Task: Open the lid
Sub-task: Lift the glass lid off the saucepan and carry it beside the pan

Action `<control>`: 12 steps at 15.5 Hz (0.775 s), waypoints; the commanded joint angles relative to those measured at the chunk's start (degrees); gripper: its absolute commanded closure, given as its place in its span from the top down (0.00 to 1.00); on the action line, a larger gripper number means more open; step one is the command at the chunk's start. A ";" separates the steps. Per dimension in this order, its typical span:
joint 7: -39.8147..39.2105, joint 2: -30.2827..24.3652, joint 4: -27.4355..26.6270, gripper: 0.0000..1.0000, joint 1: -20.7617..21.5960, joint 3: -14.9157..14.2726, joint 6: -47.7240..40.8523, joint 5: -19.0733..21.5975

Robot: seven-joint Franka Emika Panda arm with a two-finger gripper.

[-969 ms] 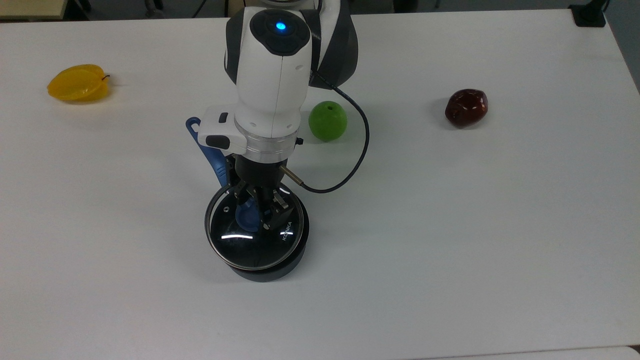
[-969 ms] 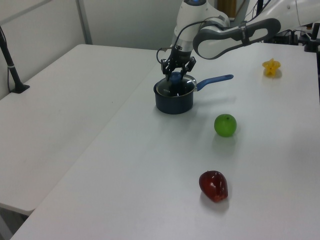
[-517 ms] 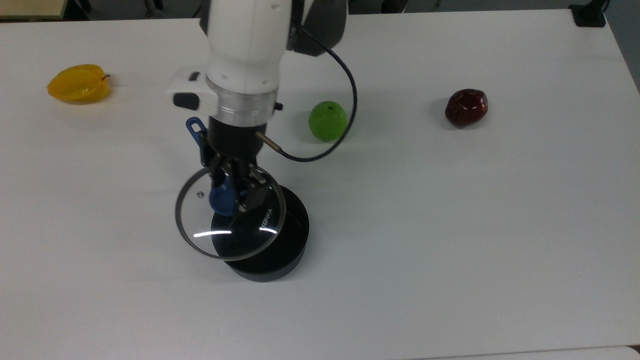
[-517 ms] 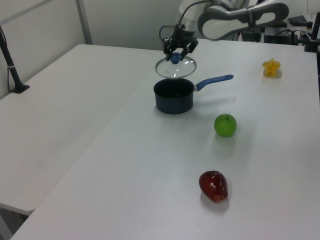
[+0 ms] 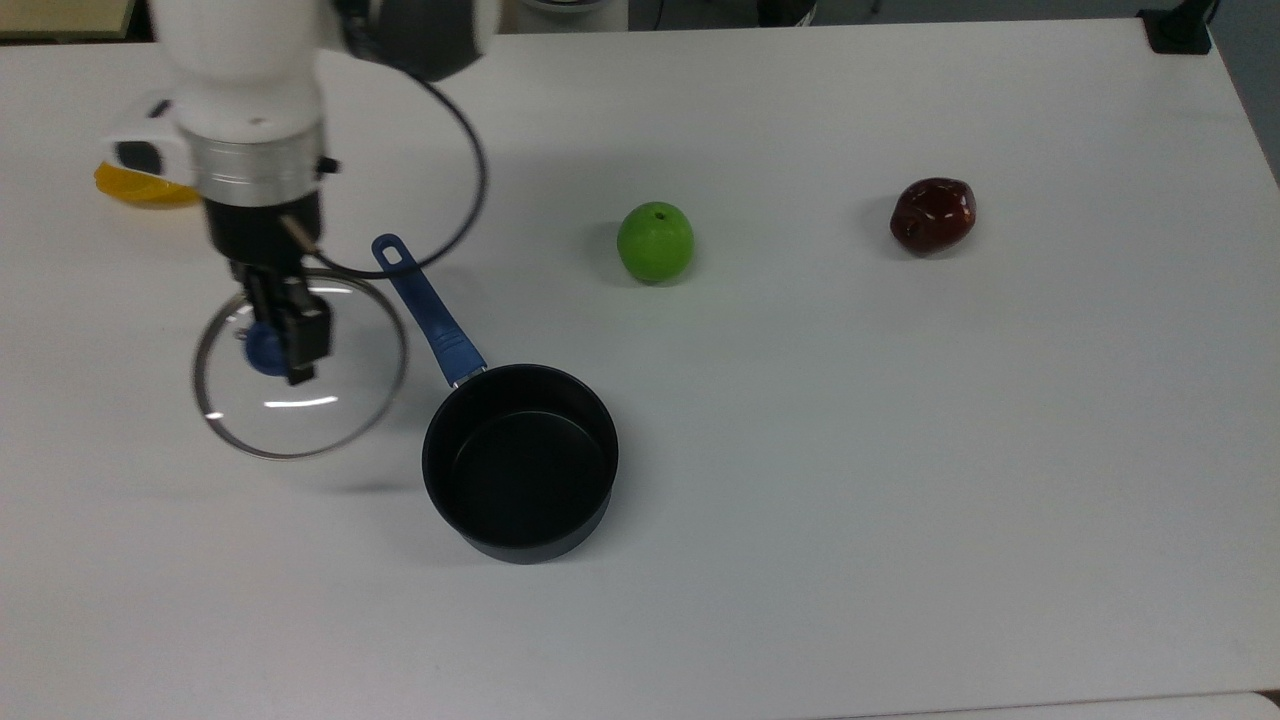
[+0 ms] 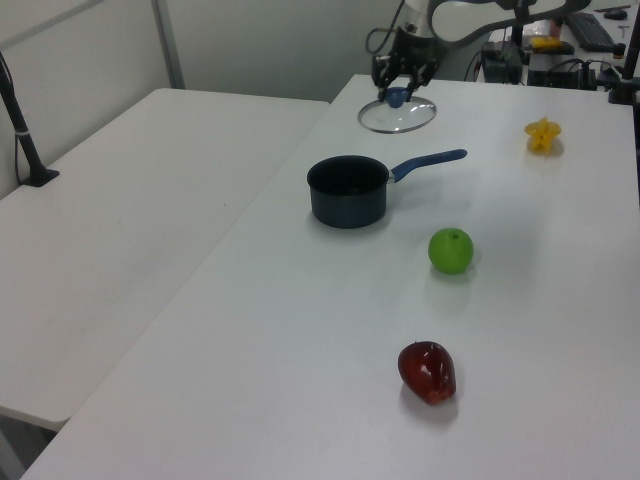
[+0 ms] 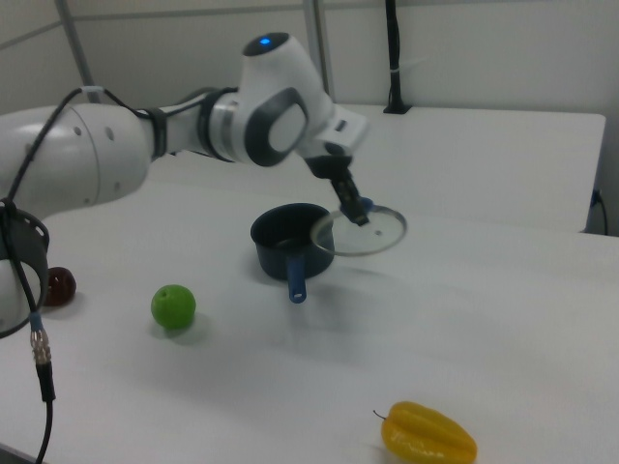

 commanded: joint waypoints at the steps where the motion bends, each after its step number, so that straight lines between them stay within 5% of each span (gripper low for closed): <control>1: -6.28 -2.40 -8.90 0.35 -5.83 1.54 11.54 2.49; 5: -9.45 0.23 -14.19 0.35 -9.18 1.54 24.05 2.58; 12: -10.34 3.14 -14.99 0.35 -9.27 1.54 24.68 3.90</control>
